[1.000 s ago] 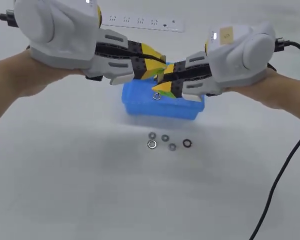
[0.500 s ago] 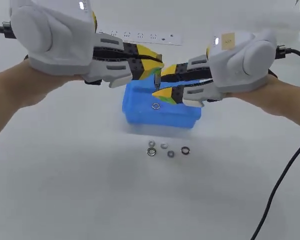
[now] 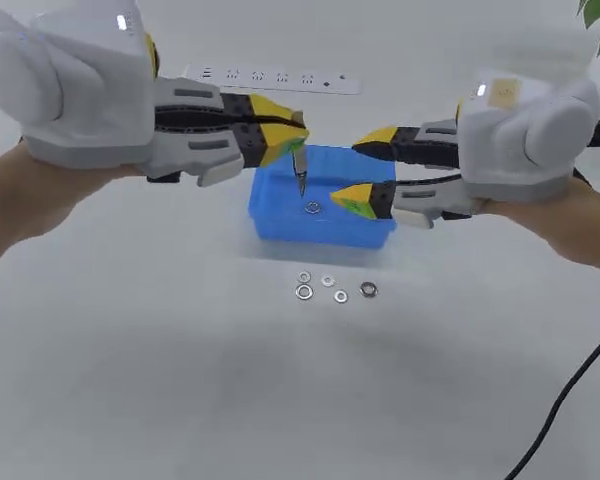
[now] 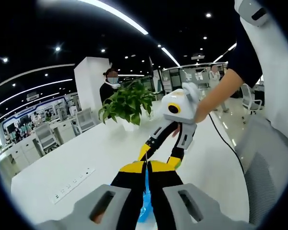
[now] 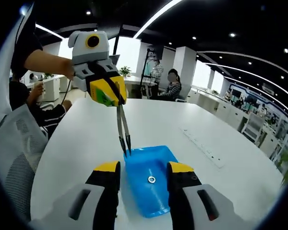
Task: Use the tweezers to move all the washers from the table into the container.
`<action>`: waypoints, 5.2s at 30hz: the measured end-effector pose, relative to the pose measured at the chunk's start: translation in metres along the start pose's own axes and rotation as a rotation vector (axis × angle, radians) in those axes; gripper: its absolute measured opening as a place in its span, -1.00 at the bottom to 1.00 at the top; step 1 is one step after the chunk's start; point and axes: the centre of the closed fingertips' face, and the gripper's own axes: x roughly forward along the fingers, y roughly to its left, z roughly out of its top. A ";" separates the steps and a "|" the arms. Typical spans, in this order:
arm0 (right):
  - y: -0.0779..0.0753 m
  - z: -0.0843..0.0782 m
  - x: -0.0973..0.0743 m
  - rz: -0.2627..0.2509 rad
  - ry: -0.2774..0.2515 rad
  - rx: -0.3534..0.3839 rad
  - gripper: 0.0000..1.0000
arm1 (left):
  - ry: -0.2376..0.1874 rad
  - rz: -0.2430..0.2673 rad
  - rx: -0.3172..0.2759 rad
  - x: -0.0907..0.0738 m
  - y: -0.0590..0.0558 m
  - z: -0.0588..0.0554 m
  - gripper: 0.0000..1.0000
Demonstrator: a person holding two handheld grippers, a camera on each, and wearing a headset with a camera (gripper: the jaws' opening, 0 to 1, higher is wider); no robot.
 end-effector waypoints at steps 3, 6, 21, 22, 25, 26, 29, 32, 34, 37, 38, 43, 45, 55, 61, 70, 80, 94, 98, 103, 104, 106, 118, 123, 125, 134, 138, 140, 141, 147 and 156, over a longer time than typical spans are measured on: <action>0.006 -0.006 -0.007 -0.014 0.004 0.032 -0.09 | 0.007 -0.001 -0.012 -0.004 -0.011 -0.006 -0.89; 0.015 -0.012 -0.015 -0.019 0.007 0.066 0.00 | 0.006 -0.001 -0.028 -0.010 -0.018 -0.010 -0.89; 0.061 -0.043 -0.034 0.011 0.049 0.150 0.30 | 0.017 -0.006 -0.071 -0.019 -0.037 -0.036 -0.89; 0.063 -0.045 -0.034 0.013 0.053 0.151 0.32 | 0.019 -0.008 -0.073 -0.018 -0.038 -0.038 -0.89; 0.067 -0.053 -0.034 0.005 0.074 0.149 0.44 | 0.024 -0.019 -0.088 -0.015 -0.045 -0.045 -0.89; 0.066 -0.055 -0.035 0.000 0.080 0.143 0.50 | 0.024 -0.020 -0.089 -0.014 -0.046 -0.046 -0.89; 0.066 -0.066 -0.035 -0.005 0.105 0.136 0.60 | 0.022 -0.028 -0.099 -0.011 -0.052 -0.051 -0.89; 0.073 -0.071 -0.035 0.007 0.113 0.149 0.61 | 0.030 -0.033 -0.101 -0.008 -0.053 -0.057 -0.89; 0.078 -0.074 -0.034 0.021 0.119 0.154 0.63 | 0.032 -0.039 -0.104 -0.007 -0.054 -0.060 -0.89; 0.084 -0.076 -0.032 0.039 0.115 0.185 0.70 | 0.037 -0.049 -0.103 -0.005 -0.056 -0.063 -0.89; 0.087 -0.076 -0.031 0.044 0.112 0.192 0.72 | 0.040 -0.053 -0.099 -0.004 -0.057 -0.064 -0.89; 0.099 -0.078 -0.026 0.074 0.116 0.218 0.86 | 0.044 -0.068 -0.089 0.000 -0.056 -0.069 -0.89; 0.104 -0.079 -0.025 0.092 0.113 0.231 0.91 | 0.052 -0.072 -0.081 0.002 -0.055 -0.072 -0.89; 0.117 -0.085 -0.021 0.134 0.116 0.260 0.96 | 0.058 -0.091 -0.074 0.010 -0.054 -0.078 -0.89; 0.119 -0.086 -0.021 0.141 0.112 0.277 0.95 | 0.080 -0.112 -0.068 0.012 -0.057 -0.084 -0.89; 0.122 -0.085 -0.018 0.157 0.109 0.284 0.91 | 0.084 -0.116 -0.065 0.013 -0.056 -0.085 -0.89; 0.127 -0.077 0.002 0.250 0.111 0.266 0.71 | 0.097 -0.158 -0.110 0.009 -0.056 -0.087 -0.90; 0.114 -0.061 0.040 0.340 0.108 0.231 0.02 | 0.127 -0.222 -0.138 0.013 -0.057 -0.086 -0.90; 0.115 -0.061 0.043 0.359 0.110 0.210 -0.14 | 0.125 -0.231 -0.142 0.014 -0.060 -0.085 -0.90; 0.114 -0.061 0.045 0.373 0.111 0.184 -0.38 | 0.126 -0.241 -0.139 0.013 -0.061 -0.086 -0.90; 0.113 -0.061 0.045 0.373 0.112 0.184 -0.41 | 0.127 -0.242 -0.139 0.013 -0.061 -0.086 -0.90; 0.110 -0.062 0.046 0.374 0.114 0.175 -0.47 | 0.127 -0.244 -0.138 0.012 -0.060 -0.087 -0.90; 0.104 -0.064 0.050 0.371 0.131 0.084 -0.74 | 0.133 -0.255 -0.124 0.012 -0.061 -0.086 -0.90; 0.103 -0.064 0.050 0.368 0.134 0.033 -0.77 | 0.139 -0.251 -0.119 0.012 -0.062 -0.085 -0.90; 0.103 -0.064 0.050 0.366 0.131 0.023 -0.78 | 0.144 -0.243 -0.118 0.012 -0.061 -0.085 -0.89; 0.103 -0.064 0.050 0.354 0.130 0.020 -0.80 | 0.168 -0.212 -0.128 0.011 -0.057 -0.088 -0.83; 0.102 -0.064 0.048 0.346 0.127 0.030 -0.81 | 0.167 -0.222 -0.140 0.010 -0.062 -0.086 -0.72; 0.101 -0.064 0.048 0.340 0.126 0.033 -0.81 | 0.166 -0.220 -0.142 0.010 -0.063 -0.084 -0.67; 0.101 -0.064 0.048 0.337 0.123 0.032 -0.81 | 0.170 -0.216 -0.139 0.010 -0.063 -0.084 -0.65; 0.097 -0.057 0.046 0.317 0.104 0.042 -0.81 | 0.177 -0.196 -0.139 0.004 -0.061 -0.084 -0.57; 0.099 -0.040 0.035 0.311 0.078 0.028 -0.81 | 0.172 -0.115 -0.135 -0.014 -0.056 -0.080 -0.31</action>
